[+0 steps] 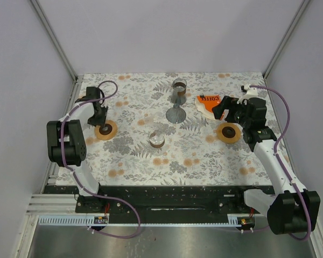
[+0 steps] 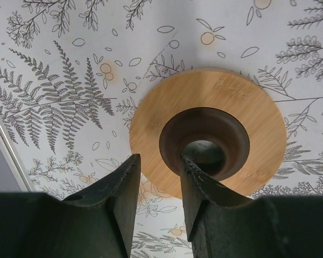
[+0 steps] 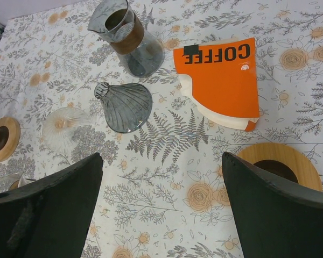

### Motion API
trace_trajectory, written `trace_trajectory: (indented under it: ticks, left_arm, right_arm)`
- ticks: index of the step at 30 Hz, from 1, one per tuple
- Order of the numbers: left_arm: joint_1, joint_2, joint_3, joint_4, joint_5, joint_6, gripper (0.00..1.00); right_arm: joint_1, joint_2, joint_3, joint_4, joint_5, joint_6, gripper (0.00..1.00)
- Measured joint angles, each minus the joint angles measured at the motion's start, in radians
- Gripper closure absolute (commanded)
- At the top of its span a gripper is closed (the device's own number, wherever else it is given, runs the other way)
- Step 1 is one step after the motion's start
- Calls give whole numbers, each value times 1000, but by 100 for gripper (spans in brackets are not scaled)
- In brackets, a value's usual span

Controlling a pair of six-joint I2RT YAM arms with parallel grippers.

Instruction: Place the coffee filter in the dripper

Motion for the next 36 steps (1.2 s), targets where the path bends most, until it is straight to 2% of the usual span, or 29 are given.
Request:
trace_trajectory:
  ticks: [12, 14, 16, 18, 25, 29, 36]
  left_arm:
    - [7, 67, 0, 4, 64, -6, 62]
    - [6, 68, 0, 6, 64, -6, 69]
    - [7, 69, 0, 8, 59, -4, 80]
    - [7, 72, 0, 12, 51, -4, 100]
    - [7, 72, 10, 4, 58, -2, 100]
    - [19, 56, 13, -5, 119, -9, 100]
    - [17, -107, 13, -46, 230, -21, 100]
  right_arm:
    - [2, 0, 0, 0, 1, 0, 1]
    - [2, 0, 0, 0, 1, 0, 1]
    - [2, 0, 0, 0, 1, 0, 0]
    - [2, 0, 0, 0, 1, 0, 1]
    - [4, 0, 0, -2, 6, -1, 1]
    - [31, -2, 4, -23, 39, -17, 1]
    - [123, -1, 84, -72, 39, -39, 0]
